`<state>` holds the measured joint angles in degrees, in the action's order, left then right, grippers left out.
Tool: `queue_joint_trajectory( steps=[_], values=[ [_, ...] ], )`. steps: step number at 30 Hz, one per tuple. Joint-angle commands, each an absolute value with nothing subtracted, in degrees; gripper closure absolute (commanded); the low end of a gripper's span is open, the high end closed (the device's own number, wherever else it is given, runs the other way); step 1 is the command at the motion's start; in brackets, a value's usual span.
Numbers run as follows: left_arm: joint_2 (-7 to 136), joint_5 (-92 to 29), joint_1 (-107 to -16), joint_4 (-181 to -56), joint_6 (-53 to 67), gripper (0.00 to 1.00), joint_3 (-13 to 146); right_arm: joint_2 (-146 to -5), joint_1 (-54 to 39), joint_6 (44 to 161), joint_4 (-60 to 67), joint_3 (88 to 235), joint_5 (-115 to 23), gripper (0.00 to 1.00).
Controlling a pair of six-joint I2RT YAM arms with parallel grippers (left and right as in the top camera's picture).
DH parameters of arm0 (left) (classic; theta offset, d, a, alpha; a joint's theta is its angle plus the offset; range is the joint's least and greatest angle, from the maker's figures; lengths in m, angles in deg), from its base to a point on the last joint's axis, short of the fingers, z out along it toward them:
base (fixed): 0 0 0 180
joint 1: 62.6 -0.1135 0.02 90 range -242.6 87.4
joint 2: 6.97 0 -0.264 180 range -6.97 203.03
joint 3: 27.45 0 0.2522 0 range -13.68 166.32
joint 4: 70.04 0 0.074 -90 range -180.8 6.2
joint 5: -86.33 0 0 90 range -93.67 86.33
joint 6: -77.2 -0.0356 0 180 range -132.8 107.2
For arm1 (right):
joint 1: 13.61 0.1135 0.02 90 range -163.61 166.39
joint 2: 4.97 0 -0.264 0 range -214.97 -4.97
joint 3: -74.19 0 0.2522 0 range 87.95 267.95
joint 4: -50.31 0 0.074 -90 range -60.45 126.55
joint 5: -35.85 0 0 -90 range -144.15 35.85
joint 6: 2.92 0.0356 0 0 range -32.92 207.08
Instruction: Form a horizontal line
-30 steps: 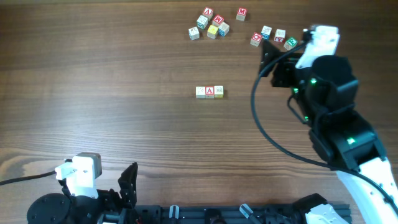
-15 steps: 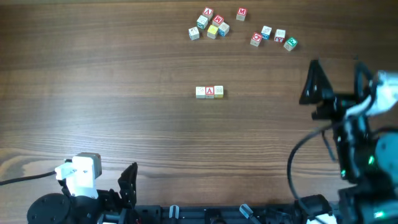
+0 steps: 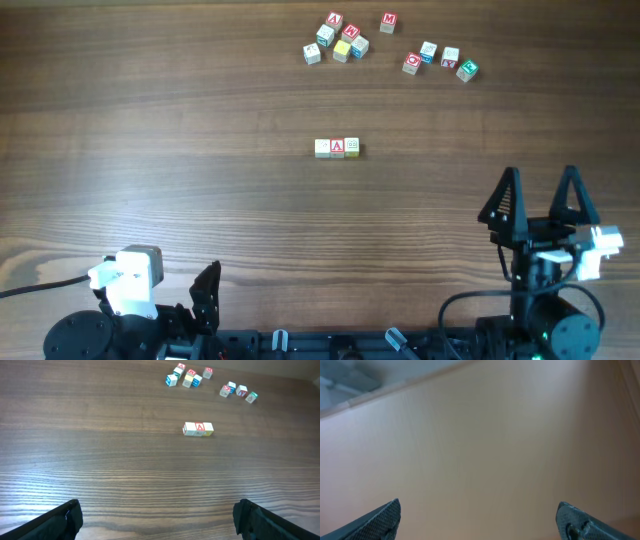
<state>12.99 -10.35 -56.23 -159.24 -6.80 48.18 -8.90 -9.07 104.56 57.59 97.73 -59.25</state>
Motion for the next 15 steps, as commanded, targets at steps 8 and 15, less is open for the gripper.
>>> queue_joint_trajectory(
  steps=[8, 15],
  values=[
    [12.5, -10.0, -55.9, -159.1, -8.1, 0.00, 48.0, -5.2, -12.6, 101.8, 58.4, 95.2, -54.9, 0.00],
    [12.5, -10.0, -55.9, -159.1, -8.1, 0.00, 48.0, -5.1, -12.6, 100.6, 60.0, 88.3, -55.3, 0.00]
  ],
)
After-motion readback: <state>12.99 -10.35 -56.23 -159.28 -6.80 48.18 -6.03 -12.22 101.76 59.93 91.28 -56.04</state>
